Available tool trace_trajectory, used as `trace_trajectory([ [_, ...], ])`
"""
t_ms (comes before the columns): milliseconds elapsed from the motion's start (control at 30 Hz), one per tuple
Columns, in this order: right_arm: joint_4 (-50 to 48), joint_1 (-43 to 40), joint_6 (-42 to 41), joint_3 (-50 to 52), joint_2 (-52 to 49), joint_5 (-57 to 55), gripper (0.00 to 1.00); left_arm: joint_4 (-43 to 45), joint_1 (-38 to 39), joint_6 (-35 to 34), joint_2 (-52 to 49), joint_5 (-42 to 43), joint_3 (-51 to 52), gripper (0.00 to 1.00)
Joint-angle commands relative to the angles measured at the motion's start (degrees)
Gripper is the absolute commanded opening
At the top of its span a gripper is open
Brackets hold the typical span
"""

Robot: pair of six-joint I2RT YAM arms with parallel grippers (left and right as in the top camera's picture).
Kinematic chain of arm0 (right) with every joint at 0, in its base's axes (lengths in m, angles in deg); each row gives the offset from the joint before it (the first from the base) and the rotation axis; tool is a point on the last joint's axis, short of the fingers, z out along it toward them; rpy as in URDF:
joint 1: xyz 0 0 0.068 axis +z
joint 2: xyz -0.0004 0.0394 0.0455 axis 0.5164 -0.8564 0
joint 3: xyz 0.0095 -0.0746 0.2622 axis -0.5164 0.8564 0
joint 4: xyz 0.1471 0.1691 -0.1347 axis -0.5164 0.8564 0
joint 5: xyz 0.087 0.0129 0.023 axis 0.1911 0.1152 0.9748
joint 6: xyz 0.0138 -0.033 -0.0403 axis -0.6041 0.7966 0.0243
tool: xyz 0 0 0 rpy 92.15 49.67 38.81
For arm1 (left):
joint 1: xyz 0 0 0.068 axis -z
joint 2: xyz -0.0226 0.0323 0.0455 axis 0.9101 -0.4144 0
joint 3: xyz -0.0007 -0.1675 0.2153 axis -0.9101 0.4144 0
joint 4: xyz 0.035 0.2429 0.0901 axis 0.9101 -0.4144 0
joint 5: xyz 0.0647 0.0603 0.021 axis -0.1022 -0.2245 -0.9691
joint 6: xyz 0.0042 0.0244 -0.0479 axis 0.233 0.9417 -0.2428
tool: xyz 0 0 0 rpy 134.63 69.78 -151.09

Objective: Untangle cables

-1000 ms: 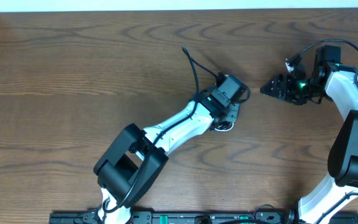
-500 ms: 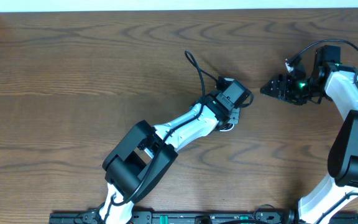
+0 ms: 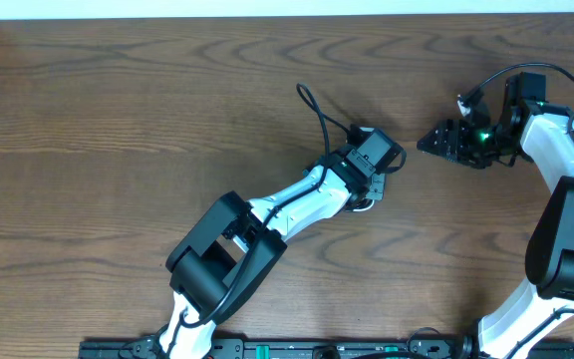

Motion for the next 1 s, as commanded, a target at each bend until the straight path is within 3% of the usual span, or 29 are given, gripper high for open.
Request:
trace_trajectory([
  [0,0.2,0.3,-0.6,0.0,-0.4,0.1,0.76,-0.4,0.6,-0.1,-2.3,1.2,0.6,0.25],
  [133,0.3,0.3,-0.6,0.0,-0.4,0.2,0.77,-0.6,1.2,-0.1,-2.7,1.2,0.6,0.30],
  [233,0.3,0.3,-0.6,0.0,-0.4,0.1,0.77,-0.5,1.6,-0.1,-2.7,1.2,0.6,0.09],
  [267,0.3,0.3,-0.6,0.0,-0.4,0.1,0.77,-0.5,1.7,-0.1,-2.7,1.2,0.6,0.08],
  [433,0.4,0.6,-0.6,0.0,-0.4,0.1,0.77,-0.3,1.6,3.2,-1.1,1.2,0.2,0.08],
  [667,0.8,1.4,-0.3,0.0,-0.4,1.2,0.78,-4.3,-0.6,9.4,8.5,1.6,0.2,0.07],
  [800,0.7,1.4,1.1,0.0,-0.4,4.9,0.80,-6.3,-4.7,13.8,13.7,10.1,0.2,0.08],
  [967,0.5,1.4,3.7,0.0,-0.4,15.3,0.85,-7.3,-12.8,16.5,16.3,27.2,0.2,0.07],
])
